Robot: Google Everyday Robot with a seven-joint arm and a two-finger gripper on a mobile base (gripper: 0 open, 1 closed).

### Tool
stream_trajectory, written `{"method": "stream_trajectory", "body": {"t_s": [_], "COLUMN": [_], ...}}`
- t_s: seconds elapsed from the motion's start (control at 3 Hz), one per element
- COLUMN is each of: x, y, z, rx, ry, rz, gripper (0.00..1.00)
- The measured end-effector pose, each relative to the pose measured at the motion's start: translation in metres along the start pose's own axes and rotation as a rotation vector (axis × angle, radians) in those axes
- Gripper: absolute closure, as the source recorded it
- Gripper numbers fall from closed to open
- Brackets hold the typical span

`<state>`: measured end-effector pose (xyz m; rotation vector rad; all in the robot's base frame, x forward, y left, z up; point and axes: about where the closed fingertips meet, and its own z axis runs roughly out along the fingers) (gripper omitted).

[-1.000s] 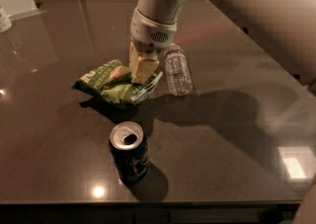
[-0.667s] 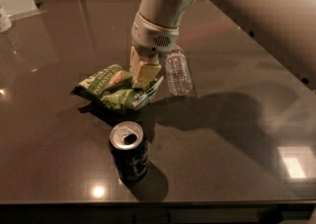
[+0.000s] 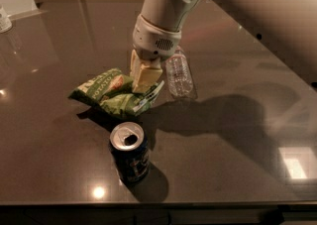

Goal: Move green jalapeno chip bag near pepsi can

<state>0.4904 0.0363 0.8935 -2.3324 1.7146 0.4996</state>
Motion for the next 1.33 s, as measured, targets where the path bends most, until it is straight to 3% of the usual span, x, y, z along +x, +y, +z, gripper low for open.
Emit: {"method": "stream_trajectory", "body": {"t_s": [0.67,1.0,1.33], "x": [-0.0019,-0.0043,-0.0043], "y": [0.0059,0.0031,0.0031], "z": [-0.0047,-0.0042,-0.0042], "rx": [-0.006,0.005,0.005], "ry": [-0.033,-0.037,-0.038], "rz": [0.002,0.0,0.0], "gripper": [0.12,0.0,0.0]}}
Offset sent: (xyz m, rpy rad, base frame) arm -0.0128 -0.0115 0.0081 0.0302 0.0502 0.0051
